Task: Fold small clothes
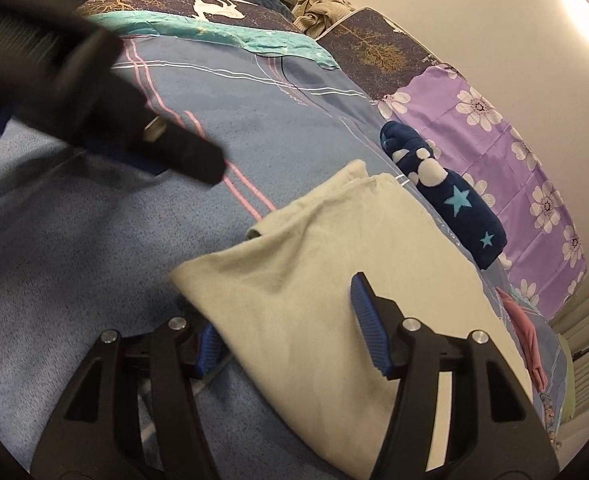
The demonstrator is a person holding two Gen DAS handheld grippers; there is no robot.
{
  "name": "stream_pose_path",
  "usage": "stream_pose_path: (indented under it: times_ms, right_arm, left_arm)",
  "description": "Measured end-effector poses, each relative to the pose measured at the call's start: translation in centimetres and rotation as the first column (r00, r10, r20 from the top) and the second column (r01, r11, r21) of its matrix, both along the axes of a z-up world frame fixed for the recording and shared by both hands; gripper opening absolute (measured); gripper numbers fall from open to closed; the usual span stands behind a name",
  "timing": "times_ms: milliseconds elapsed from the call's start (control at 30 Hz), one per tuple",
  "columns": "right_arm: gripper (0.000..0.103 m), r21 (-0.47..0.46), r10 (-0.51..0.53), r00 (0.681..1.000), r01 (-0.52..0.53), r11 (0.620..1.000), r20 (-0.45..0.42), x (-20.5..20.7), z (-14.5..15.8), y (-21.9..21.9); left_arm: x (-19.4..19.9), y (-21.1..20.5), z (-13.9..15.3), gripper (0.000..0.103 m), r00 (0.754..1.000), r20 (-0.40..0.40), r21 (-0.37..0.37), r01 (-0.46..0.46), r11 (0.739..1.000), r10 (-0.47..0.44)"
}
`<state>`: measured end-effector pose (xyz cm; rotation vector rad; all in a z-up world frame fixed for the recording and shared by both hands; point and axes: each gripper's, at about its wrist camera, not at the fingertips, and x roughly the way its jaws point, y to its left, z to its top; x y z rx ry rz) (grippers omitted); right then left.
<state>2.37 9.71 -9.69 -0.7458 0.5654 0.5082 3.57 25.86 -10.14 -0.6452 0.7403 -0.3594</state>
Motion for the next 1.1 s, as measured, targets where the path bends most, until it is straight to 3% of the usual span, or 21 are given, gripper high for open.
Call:
stream_pose_path:
  times_ms: [133,267,300,367,533,600,633,667,700,733,767,900,1100]
  right_arm:
    - [0.052,0.011,-0.010,0.998,0.011,1.000,-0.061,-0.4,0.2,-0.9]
    - [0.055,0.003,-0.015,0.997,0.016,1.000,-0.078,-0.3,0.0,-0.9]
    - [0.055,0.002,-0.017,0.997,0.017,1.000,-0.074,-0.1,-0.1,-0.7]
    - [0.055,-0.003,-0.018,0.998,0.018,1.000,-0.058,0.1,-0.3,-0.1]
    - [0.056,-0.018,-0.023,1.000,0.023,1.000,0.011,1.3,-0.7,1.6]
    - [0.054,-0.004,-0.026,1.000,0.026,1.000,-0.002,1.6,-0.7,1.5]
    - [0.053,0.008,-0.024,1.000,0.024,1.000,-0.015,1.8,-0.6,1.3]
    - [0.045,0.021,-0.016,0.999,0.017,1.000,-0.034,1.9,-0.5,1.1]
    - [0.036,0.041,-0.007,0.998,0.009,0.999,-0.065,2.2,-0.4,0.9]
    - [0.015,0.053,-0.018,0.997,0.023,0.998,-0.075,2.4,-0.3,0.6]
    - [0.006,0.087,-0.037,0.995,0.045,0.995,-0.092,2.9,0.1,0.0]
    - [0.005,0.263,-0.041,0.978,0.095,0.960,-0.202,4.3,2.8,-3.1]
    - [0.005,0.378,-0.035,0.979,0.110,0.919,-0.200,4.2,6.1,-6.1]
  left_arm:
    - [4.3,-0.6,0.9,0.061,0.993,0.008,-0.034,0.117,0.993,-0.117]
    - [9.5,-2.3,-0.7,0.061,0.974,-0.089,-0.048,0.202,0.978,-0.206]
    - [10.8,-2.9,-1.4,0.061,0.967,-0.116,-0.063,0.219,0.974,-0.226]
    - [12.6,-3.8,-1.5,0.062,0.963,-0.086,-0.064,0.249,0.966,-0.254]
    - [16.3,-5.4,-1.6,0.062,0.956,-0.096,-0.062,0.271,0.961,-0.276]
    - [17.1,-6.1,-1.5,0.055,0.954,-0.107,-0.035,0.277,0.960,-0.279]
    - [17.4,-6.4,-1.4,0.044,0.953,-0.115,-0.022,0.280,0.960,-0.281]
    - [17.8,-6.4,-1.4,0.029,0.951,-0.125,-0.015,0.282,0.959,-0.282]
    - [18.2,-6.2,-1.6,0.022,0.948,-0.147,-0.016,0.282,0.959,-0.281]
    - [18.5,-6.0,-1.6,0.015,0.946,-0.163,-0.028,0.280,0.960,-0.280]
    - [18.7,-5.8,-1.6,0.013,0.945,-0.175,-0.039,0.275,0.961,-0.278]
    - [18.1,-7.0,0.8,0.011,0.948,-0.160,0.067,0.290,0.955,-0.276]
    - [18.2,-9.6,4.9,0.011,0.951,-0.141,0.165,0.297,0.940,-0.276]
